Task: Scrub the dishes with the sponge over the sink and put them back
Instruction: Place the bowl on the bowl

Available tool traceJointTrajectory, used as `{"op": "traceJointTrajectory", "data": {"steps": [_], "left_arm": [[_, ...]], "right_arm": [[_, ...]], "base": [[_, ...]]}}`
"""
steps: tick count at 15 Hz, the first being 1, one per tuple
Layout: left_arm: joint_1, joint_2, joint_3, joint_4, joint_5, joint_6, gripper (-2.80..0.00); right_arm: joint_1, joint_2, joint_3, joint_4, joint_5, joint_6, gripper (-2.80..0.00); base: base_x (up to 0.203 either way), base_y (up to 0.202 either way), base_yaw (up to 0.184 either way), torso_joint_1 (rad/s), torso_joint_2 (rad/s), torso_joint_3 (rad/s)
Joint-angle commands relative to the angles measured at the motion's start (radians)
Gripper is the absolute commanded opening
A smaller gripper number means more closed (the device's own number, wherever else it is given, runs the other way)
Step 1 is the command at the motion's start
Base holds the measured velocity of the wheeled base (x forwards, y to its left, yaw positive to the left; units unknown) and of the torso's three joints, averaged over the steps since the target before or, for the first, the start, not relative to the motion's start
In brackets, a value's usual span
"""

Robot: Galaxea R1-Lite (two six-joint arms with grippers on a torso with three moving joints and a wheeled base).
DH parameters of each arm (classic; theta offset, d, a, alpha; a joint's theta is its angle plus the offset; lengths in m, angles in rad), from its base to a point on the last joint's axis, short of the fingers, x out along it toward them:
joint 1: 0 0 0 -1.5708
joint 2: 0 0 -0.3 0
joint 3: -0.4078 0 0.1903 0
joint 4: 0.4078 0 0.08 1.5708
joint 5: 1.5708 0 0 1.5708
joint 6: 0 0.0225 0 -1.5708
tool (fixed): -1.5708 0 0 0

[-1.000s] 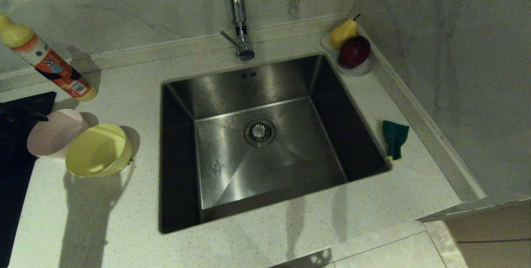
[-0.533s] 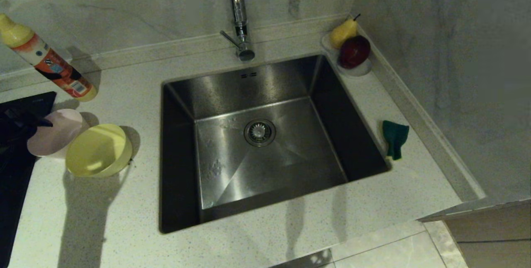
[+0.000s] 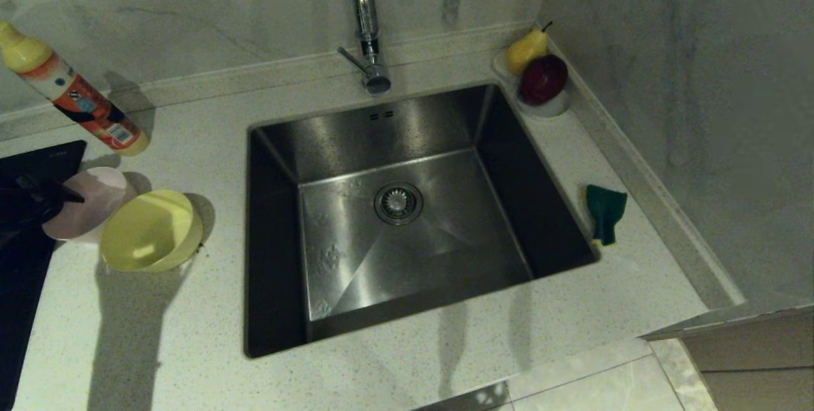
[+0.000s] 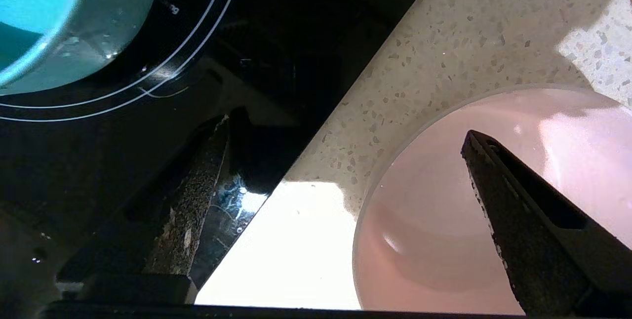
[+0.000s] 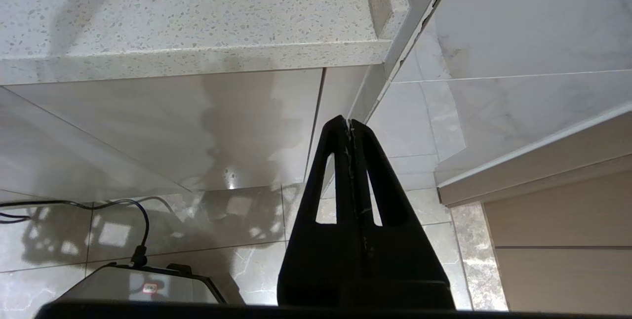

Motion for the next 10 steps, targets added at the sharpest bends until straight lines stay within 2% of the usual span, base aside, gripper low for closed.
{"op": "traceJointTrajectory", "data": {"steps": [1, 3, 4, 10], "left_arm": [[-0.005, 0.003, 0.001, 0.001, -0.001, -0.003, 0.00], [-0.005, 0.005, 0.001, 0.001, 0.001, -0.003, 0.00], [-0.005, 0.005, -0.001, 0.001, -0.001, -0.004, -2.80], [-0.005, 0.002, -0.004, 0.001, -0.001, -0.004, -2.80]], "right_arm": [[-0.001, 0.000, 0.000, 0.000, 0.001, -0.001, -2.80], [0.000, 0.000, 0.000, 0.000, 0.001, -0.001, -2.80], [0.000, 0.000, 0.000, 0.000, 0.000, -0.001, -2.80], [0.000, 0.000, 0.000, 0.000, 0.000, -0.001, -2.80]], "base": [[0.000, 0.000, 0.000, 0.000, 0.00, 0.000], [0.000, 0.000, 0.000, 0.000, 0.00, 0.000], [0.000, 0.000, 0.000, 0.000, 0.00, 0.000], [0.000, 0.000, 0.000, 0.000, 0.00, 0.000]]}}
